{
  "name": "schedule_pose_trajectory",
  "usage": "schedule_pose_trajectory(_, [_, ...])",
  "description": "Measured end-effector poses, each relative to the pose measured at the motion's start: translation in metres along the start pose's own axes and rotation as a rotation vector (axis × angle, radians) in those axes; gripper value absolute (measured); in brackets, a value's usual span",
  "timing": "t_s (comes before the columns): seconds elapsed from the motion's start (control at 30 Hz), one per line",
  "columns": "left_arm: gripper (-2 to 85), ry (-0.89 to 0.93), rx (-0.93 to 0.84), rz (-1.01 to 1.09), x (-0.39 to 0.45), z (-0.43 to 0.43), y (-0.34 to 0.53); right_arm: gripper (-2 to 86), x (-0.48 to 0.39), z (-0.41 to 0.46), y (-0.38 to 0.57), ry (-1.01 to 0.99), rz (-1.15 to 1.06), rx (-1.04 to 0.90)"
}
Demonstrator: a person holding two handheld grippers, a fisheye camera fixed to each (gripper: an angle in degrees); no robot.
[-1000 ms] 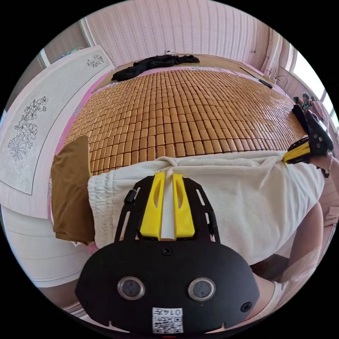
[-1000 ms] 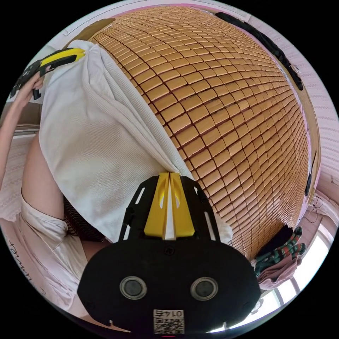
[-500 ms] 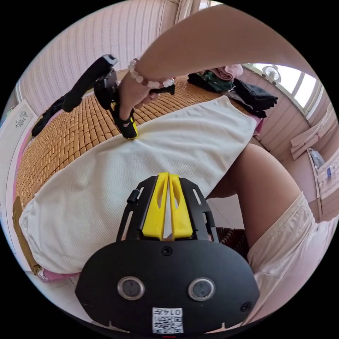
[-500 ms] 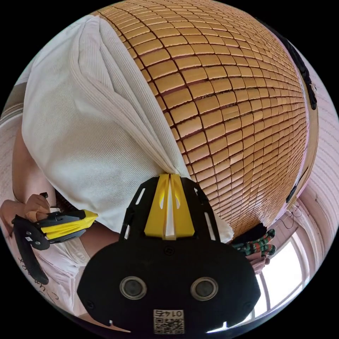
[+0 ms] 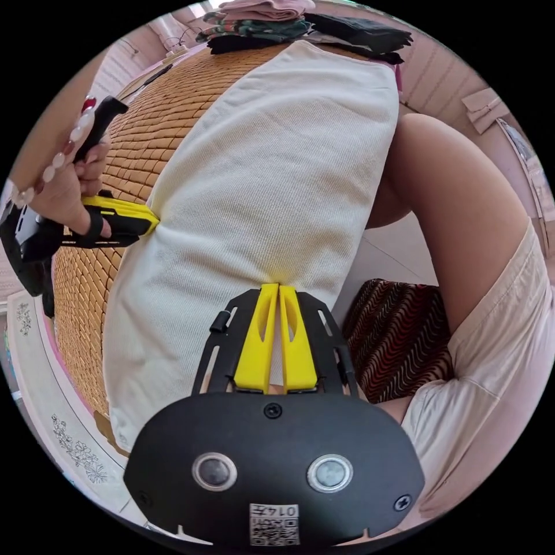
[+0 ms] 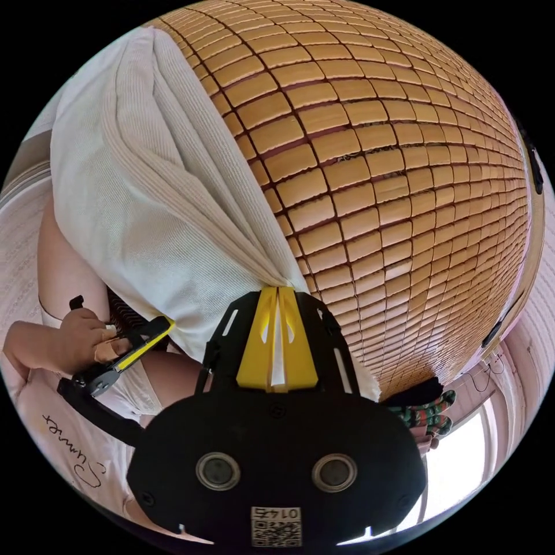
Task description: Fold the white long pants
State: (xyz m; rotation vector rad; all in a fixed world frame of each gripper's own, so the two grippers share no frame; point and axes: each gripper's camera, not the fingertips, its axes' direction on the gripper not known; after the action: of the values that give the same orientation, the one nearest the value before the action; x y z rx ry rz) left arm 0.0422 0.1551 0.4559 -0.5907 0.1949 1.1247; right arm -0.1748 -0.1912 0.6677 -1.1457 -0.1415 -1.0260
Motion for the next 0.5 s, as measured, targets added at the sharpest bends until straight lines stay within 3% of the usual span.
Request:
schedule_pose_trajectory(0.1, [-0.8, 0.083, -0.007, -0.040, -0.014, 0.003, -0.008, -1.0, 0.020, 0.012, 0.036, -0.086, 0.037, 0.123])
schedule_pose_trajectory(0.33, [-0.8, -0.004, -0.133, -0.032, -0.005, 0.007, -0.039, -0.9, 0.036, 0.064, 0.150, -0.099, 0.134, 0.558])
schedule_pose_trajectory(0.4, [-0.8, -0.038, -0.162, 0.019, 0.000, 0.004, -0.043, -0.8, 0.044, 0.082, 0.191, -0.184, 0.220, 0.713])
schedule_pose_trajectory(0.5, [-0.8, 0.036, -0.146, -0.063, -0.012, -0.017, -0.040, -0.5, 0.066, 0.110, 0.289, -0.498, 0.307, 1.004])
